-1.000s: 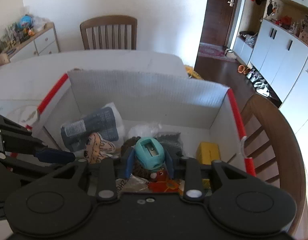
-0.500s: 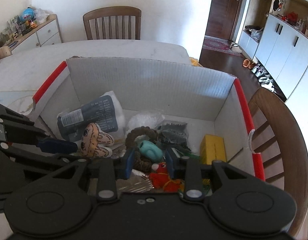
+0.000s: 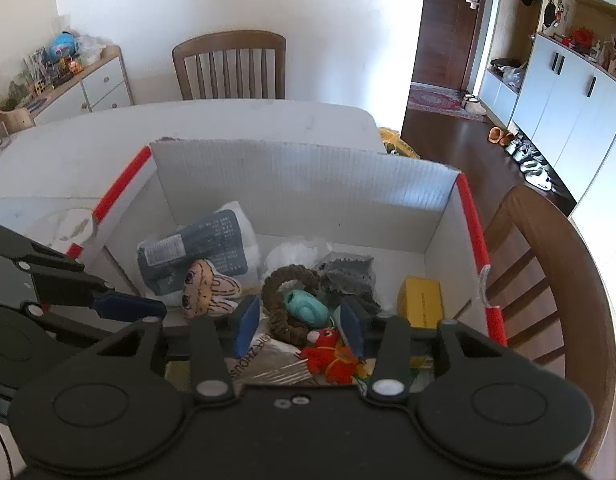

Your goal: Organize objects

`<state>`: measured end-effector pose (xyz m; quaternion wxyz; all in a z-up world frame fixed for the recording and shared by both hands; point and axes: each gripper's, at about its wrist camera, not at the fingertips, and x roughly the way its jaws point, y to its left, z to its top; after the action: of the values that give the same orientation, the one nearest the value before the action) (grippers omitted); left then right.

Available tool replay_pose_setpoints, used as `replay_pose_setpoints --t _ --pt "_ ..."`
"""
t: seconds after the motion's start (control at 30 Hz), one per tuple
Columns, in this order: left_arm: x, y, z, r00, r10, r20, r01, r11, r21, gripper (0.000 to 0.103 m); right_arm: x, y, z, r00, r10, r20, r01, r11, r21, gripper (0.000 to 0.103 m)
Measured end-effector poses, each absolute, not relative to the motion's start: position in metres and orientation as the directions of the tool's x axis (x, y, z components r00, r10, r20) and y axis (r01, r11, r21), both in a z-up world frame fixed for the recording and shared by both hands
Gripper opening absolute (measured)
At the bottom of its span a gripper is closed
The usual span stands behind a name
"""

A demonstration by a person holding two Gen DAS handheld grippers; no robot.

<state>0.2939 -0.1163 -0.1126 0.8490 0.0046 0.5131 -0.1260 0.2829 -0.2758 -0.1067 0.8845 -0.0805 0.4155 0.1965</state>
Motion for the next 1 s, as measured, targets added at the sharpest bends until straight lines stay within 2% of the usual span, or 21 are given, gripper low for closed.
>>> replay_pose_setpoints --t 0.23,0.4,0.57,1.0 --pt "0.278 -0.112 -0.092 0.507 -0.228 -0.831 0.214 0.968 -0.134 0.055 0.271 -0.283 -0.089 0.603 0.305 -0.738 -0.407 0.912 0.044 0.050" --pt "0.268 -0.104 -0.081 0.547 -0.233 -0.804 0.206 0.968 -0.141 0.056 0.261 -0.288 -0.076 0.623 0.311 -0.717 -0.396 0.917 0.053 0.052" --pt "0.257 -0.093 -0.069 0.590 -0.230 -0.774 0.195 0.971 -0.139 0.057 0.249 -0.293 -0.067 0.643 0.318 -0.696 -0.380 0.922 0.071 0.060" --pt "0.227 -0.066 -0.047 0.686 -0.185 -0.704 0.177 0.981 -0.085 0.070 0.217 -0.291 -0.054 0.675 0.365 -0.641 -0.360 0.922 0.146 0.063"
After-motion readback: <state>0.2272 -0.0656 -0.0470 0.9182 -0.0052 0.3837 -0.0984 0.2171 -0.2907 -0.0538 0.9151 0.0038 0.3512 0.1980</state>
